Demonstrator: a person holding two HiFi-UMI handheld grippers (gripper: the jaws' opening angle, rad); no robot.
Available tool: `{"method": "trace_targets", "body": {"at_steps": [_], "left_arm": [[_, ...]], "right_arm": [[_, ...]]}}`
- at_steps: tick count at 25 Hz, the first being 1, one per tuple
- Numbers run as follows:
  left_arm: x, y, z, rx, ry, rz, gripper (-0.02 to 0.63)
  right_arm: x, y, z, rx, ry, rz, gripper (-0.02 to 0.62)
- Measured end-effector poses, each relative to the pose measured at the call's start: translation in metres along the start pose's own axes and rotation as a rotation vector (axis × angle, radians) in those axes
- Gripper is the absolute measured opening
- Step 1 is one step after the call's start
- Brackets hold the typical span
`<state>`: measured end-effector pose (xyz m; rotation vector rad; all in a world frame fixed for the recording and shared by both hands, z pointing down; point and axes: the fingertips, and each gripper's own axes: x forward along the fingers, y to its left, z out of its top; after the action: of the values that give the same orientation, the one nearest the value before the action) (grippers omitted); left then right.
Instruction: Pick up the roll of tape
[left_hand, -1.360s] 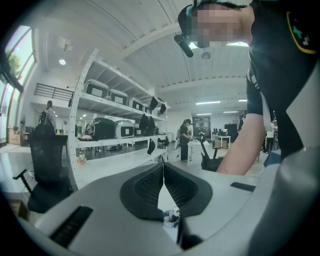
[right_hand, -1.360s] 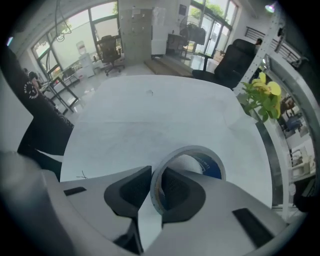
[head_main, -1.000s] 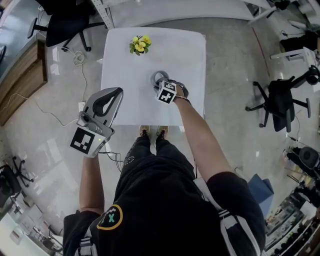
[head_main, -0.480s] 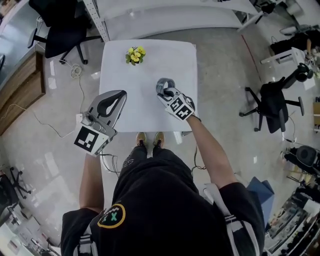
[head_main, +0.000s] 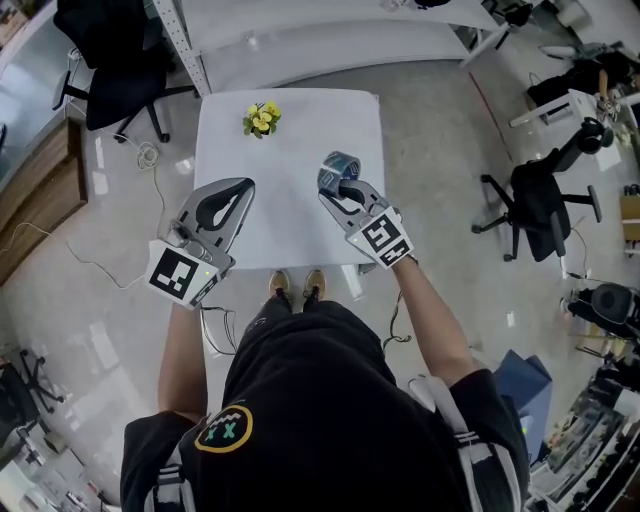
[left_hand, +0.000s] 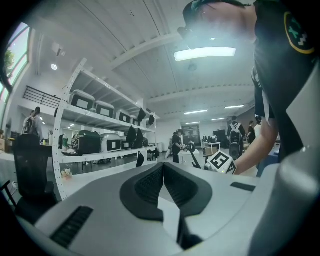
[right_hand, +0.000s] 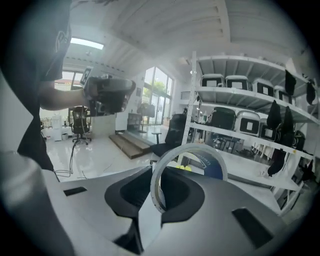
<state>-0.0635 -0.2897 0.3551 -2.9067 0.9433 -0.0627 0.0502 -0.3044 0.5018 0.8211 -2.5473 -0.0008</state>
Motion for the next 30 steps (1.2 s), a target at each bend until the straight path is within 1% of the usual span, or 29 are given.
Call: {"method": "trace_targets", "body": {"at_steps": [6,9,12,14,19,30], "left_arm": [[0.004,-0.01,0.008,0.015,-0.007,-0.013,0.021],[0.005,-0.014,0.012,0.021,-0.012,-0.016,0.021],[0.004,-0.016,0.016,0.024,-0.017,-0.018,0.021],[0.003,-0.017,0.018,0.025,-0.02,-0.02,0.021],[0.002,-0.018,0.018,0.024,-0.024,-0.029,0.021],[0.002,-0.019,0.019,0.028,-0.02,-0.038,0.021]], "right_arm": [[-0.035,0.008,0.058,-0.045,-0.166,-0.009,0.074],[-0.053,0.014,0.09,-0.106,-0.271,-0.001,0.074],[-0.07,0.018,0.121,-0.082,-0.388,-0.008,0.075],[-0.079,0.021,0.136,-0.059,-0.429,-0.013,0.075],[-0.086,0.024,0.15,-0.056,-0.449,-0.022,0.075],[-0.087,0.023,0.148,-0.064,-0.45,-0.033,0.074]]}}
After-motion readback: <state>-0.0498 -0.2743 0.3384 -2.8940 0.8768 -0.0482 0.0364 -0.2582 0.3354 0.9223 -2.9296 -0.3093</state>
